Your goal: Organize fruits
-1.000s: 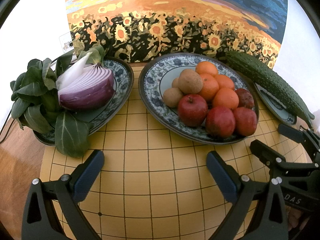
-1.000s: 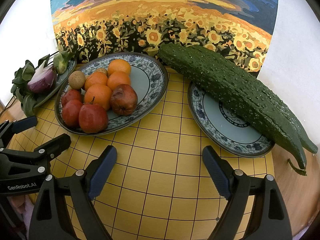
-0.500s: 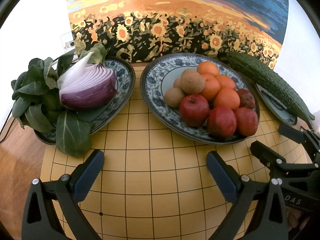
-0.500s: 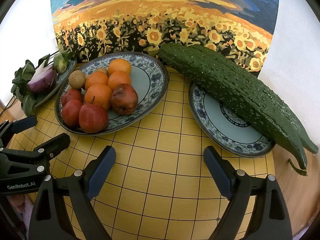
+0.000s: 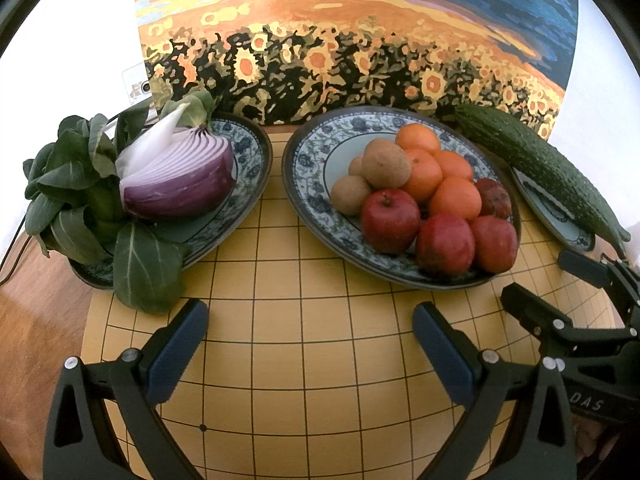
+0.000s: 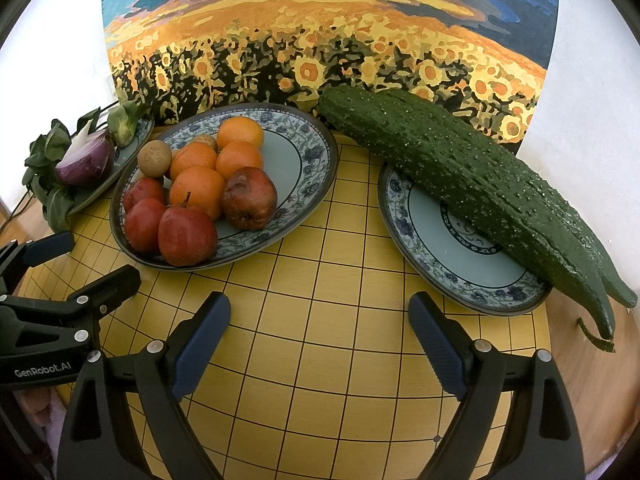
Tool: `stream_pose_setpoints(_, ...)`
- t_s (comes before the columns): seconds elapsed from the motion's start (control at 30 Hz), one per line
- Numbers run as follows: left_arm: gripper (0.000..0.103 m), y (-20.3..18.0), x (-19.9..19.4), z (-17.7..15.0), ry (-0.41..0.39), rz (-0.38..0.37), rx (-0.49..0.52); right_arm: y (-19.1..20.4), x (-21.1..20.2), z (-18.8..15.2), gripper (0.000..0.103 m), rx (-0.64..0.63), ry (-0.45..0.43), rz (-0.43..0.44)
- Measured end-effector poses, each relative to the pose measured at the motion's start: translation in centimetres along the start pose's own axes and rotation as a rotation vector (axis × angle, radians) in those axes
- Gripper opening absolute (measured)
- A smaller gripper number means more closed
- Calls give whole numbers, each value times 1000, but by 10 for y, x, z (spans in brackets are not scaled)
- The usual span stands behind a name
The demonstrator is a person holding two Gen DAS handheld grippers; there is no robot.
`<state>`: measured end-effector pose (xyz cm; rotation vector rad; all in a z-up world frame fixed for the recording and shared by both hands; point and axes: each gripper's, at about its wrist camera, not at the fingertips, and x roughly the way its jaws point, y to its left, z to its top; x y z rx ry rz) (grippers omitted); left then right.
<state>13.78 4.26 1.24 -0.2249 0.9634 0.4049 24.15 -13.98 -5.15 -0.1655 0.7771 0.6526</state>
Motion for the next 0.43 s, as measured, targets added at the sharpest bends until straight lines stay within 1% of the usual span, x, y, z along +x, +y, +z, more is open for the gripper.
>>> stream_pose_setpoints(0.43, 103, 0, 0, 0, 0, -1, 1, 0, 0, 0, 93, -1, 1, 0)
